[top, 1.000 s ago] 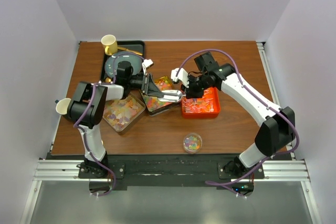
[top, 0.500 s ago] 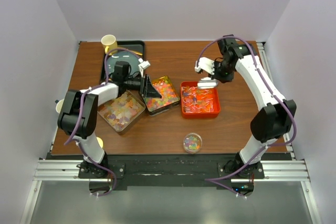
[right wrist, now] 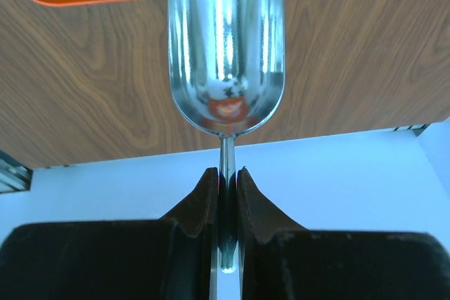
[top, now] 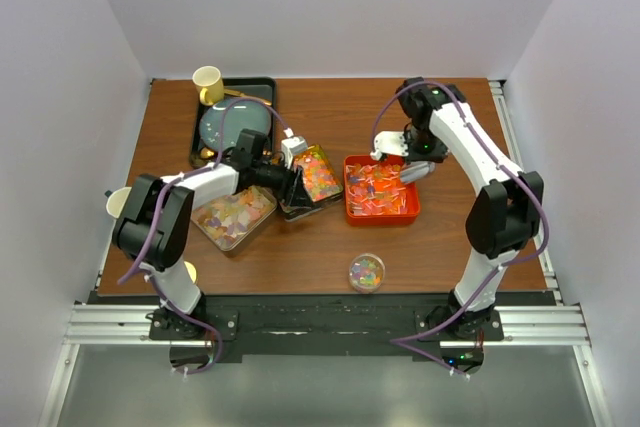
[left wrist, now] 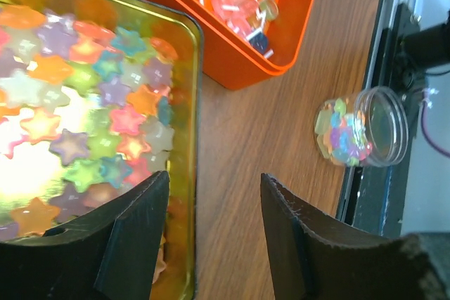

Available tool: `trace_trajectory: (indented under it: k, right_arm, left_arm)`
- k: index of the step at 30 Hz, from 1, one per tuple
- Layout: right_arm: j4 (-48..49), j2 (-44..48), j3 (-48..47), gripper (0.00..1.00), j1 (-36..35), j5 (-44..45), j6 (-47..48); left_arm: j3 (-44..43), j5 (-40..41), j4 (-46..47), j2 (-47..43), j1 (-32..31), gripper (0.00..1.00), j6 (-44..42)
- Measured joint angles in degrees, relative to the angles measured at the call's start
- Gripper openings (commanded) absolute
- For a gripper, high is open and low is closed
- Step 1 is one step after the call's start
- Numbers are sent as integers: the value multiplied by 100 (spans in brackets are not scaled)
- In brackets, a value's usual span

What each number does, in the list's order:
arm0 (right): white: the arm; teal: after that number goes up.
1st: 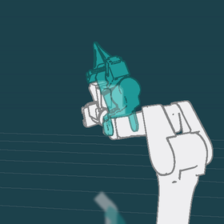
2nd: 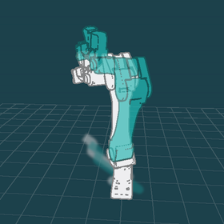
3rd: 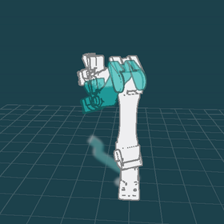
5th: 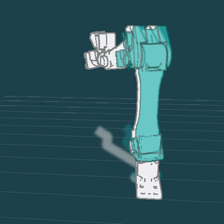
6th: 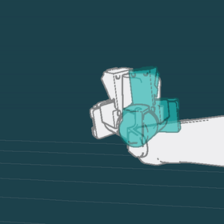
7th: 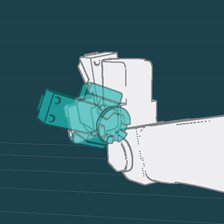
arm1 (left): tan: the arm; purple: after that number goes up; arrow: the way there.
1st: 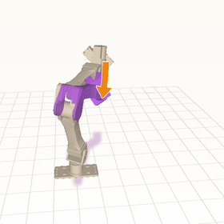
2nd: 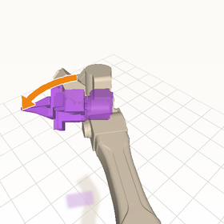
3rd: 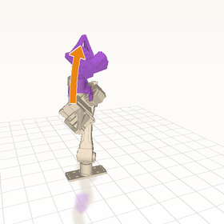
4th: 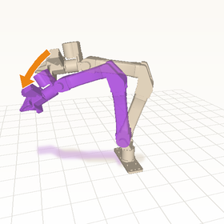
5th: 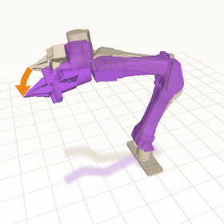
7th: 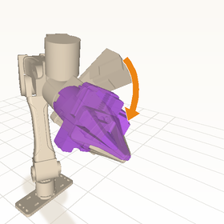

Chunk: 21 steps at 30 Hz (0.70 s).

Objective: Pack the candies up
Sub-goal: Scoop the fake candies from the storage box.

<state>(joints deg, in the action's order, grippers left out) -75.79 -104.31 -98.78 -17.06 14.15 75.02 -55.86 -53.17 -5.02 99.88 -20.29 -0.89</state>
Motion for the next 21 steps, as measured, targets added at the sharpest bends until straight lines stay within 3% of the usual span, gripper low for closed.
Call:
trace_trajectory:
  k: [11, 21]
  right_arm:
    - [529, -201, 448, 0, -890, 1266, 407]
    - [682, -708, 411, 0, -984, 2186, 505]
  left_arm:
    - [197, 350, -46, -348, -243, 60, -315]
    - [422, 350, 114, -466, -238, 60, -280]
